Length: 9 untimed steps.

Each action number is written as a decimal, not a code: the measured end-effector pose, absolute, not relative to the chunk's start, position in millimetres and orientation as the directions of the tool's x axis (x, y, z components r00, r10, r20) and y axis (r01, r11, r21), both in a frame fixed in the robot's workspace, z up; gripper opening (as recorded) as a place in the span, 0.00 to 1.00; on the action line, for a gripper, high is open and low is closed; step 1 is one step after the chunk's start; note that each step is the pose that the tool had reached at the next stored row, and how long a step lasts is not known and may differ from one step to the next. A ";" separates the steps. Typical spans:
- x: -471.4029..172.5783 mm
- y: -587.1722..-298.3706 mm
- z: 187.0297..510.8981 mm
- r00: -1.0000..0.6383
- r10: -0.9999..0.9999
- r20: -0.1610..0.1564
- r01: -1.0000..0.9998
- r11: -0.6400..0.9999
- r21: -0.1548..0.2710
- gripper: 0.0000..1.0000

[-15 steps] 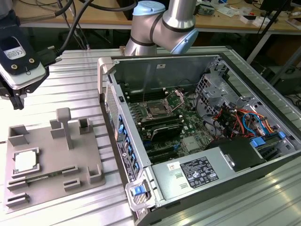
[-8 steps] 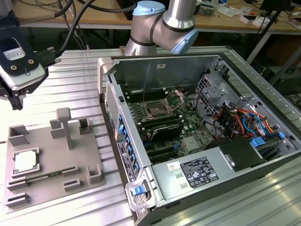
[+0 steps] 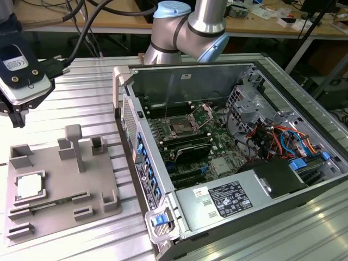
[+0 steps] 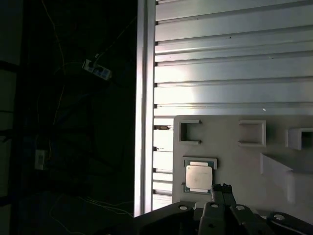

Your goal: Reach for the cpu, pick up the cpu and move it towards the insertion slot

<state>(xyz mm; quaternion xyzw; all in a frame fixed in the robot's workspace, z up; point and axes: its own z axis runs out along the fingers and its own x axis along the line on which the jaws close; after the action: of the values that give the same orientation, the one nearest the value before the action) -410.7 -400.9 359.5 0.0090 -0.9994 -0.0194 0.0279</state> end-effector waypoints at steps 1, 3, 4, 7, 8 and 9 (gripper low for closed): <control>-410.8 -400.9 359.3 -0.998 -0.019 0.056 -0.017 0.999 0.039 0.11; -411.0 -400.9 359.0 -0.998 -0.019 0.058 -0.017 0.999 0.039 0.11; -411.1 -400.9 358.9 -0.998 -0.019 0.059 -0.017 0.999 0.039 0.11; -411.5 -400.9 358.5 -0.998 -0.019 0.062 -0.017 0.999 0.039 0.11; -411.8 -400.9 358.2 -0.998 -0.019 0.065 -0.017 0.999 0.039 0.11; -411.9 -400.9 358.0 -0.998 -0.019 0.066 -0.017 0.999 0.039 0.11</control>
<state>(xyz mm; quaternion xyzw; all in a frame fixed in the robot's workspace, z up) -411.9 -400.9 358.0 0.0089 -0.9992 -0.0194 0.0334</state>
